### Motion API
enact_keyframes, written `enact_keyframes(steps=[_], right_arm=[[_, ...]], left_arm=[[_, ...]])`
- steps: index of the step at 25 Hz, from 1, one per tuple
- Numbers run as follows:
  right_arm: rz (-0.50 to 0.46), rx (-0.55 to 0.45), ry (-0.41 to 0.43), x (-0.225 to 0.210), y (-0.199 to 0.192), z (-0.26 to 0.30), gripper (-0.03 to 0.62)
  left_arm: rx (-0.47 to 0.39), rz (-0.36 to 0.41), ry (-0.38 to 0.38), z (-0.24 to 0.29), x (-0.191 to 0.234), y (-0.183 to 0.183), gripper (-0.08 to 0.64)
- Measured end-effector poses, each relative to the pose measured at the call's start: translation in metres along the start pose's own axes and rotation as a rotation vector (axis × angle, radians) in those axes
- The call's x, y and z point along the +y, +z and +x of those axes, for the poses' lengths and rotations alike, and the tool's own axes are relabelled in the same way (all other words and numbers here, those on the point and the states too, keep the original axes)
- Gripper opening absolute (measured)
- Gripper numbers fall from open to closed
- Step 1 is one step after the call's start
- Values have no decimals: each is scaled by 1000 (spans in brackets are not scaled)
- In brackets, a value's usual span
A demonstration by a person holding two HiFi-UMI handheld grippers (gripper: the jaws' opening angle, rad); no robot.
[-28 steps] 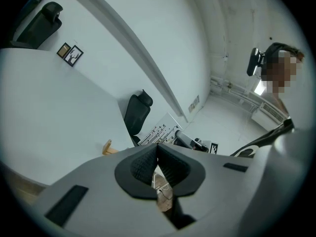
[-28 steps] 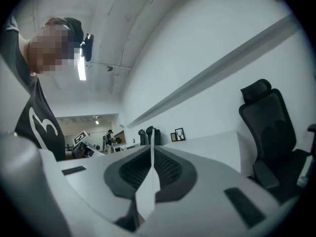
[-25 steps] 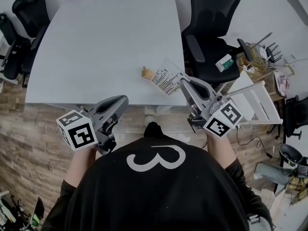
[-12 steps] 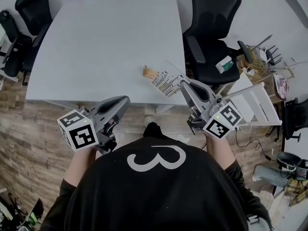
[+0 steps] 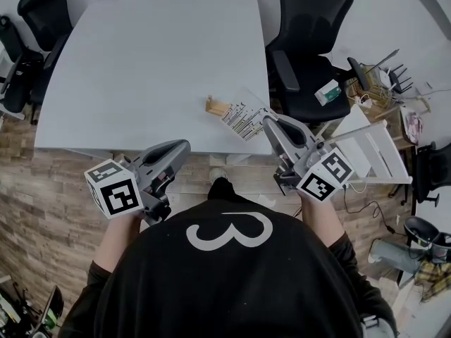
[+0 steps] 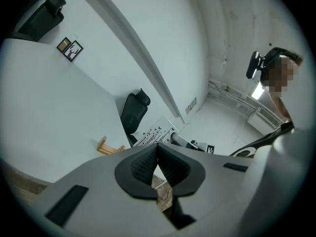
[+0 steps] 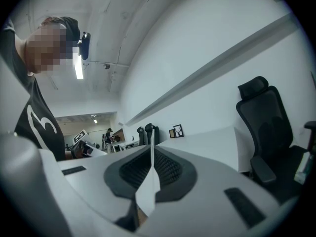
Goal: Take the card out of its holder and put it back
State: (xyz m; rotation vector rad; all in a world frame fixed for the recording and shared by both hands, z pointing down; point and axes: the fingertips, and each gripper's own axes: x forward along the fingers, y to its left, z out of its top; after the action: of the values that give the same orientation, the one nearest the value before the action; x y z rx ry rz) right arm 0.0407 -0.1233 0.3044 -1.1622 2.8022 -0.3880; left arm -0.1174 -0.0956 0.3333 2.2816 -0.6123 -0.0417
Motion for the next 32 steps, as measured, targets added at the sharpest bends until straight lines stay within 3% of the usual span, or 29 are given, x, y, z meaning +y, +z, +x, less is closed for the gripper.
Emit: enact_keyframes(steps=[13,26,32], right_arm=[[-42,52,67,-35,1,35,23],[-16,126,242,-75,-14,85,23],[-50,155,310,-79,-23,94,23]], left_arm=[[21,-15,35,25,22,9,14],[-4,-98,120,49,64,27,14],[0,-112,144,55,74,28,13]])
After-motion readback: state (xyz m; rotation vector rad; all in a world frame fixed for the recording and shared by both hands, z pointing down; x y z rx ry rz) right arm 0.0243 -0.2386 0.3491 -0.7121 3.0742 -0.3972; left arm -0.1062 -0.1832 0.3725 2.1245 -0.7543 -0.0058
